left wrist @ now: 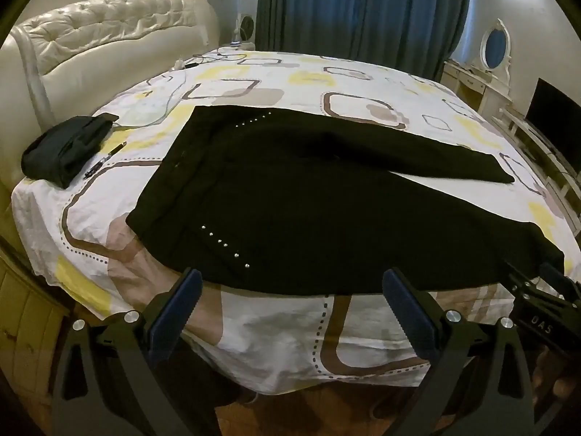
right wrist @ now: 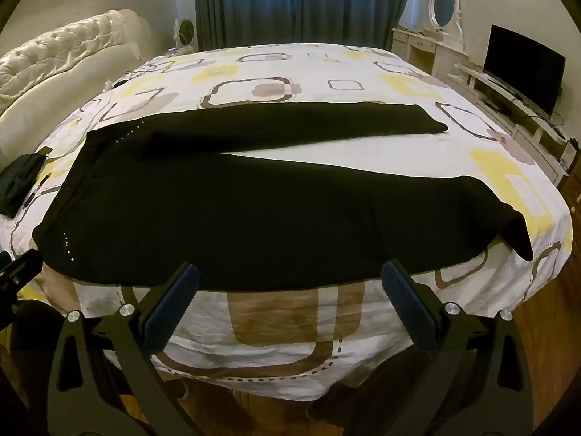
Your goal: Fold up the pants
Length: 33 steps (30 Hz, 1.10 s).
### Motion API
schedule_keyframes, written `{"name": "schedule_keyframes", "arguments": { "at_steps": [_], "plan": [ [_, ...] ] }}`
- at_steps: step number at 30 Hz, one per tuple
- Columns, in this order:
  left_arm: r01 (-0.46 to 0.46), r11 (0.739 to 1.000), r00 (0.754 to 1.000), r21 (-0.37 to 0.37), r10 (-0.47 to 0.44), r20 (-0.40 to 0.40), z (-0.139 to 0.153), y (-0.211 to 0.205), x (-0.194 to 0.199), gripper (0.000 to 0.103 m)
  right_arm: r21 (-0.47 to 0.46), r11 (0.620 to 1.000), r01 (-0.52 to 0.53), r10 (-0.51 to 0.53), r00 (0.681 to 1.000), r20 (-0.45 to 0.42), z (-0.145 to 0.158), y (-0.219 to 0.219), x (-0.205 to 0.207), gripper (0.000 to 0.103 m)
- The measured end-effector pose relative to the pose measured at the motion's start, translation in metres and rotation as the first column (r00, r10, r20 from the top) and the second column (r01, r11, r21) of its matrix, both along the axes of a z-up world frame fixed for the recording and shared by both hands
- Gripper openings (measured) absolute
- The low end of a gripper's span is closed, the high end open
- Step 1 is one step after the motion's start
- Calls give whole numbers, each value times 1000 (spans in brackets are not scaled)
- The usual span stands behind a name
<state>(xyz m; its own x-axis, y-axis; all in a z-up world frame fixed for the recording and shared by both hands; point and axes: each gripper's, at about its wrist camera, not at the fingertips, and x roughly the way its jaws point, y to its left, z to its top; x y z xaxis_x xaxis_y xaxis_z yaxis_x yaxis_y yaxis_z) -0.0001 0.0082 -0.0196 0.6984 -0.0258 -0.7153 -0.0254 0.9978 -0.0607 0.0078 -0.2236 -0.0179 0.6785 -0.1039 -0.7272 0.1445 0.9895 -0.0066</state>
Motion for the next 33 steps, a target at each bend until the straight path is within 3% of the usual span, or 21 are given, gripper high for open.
{"name": "schedule_keyframes", "arguments": {
  "at_steps": [33],
  "plan": [
    [14,1000,1000,3,-14,-15,5,-3,3,99,8,1000,8,-8,1000,-13,-3,-3,0,101]
  ]
}}
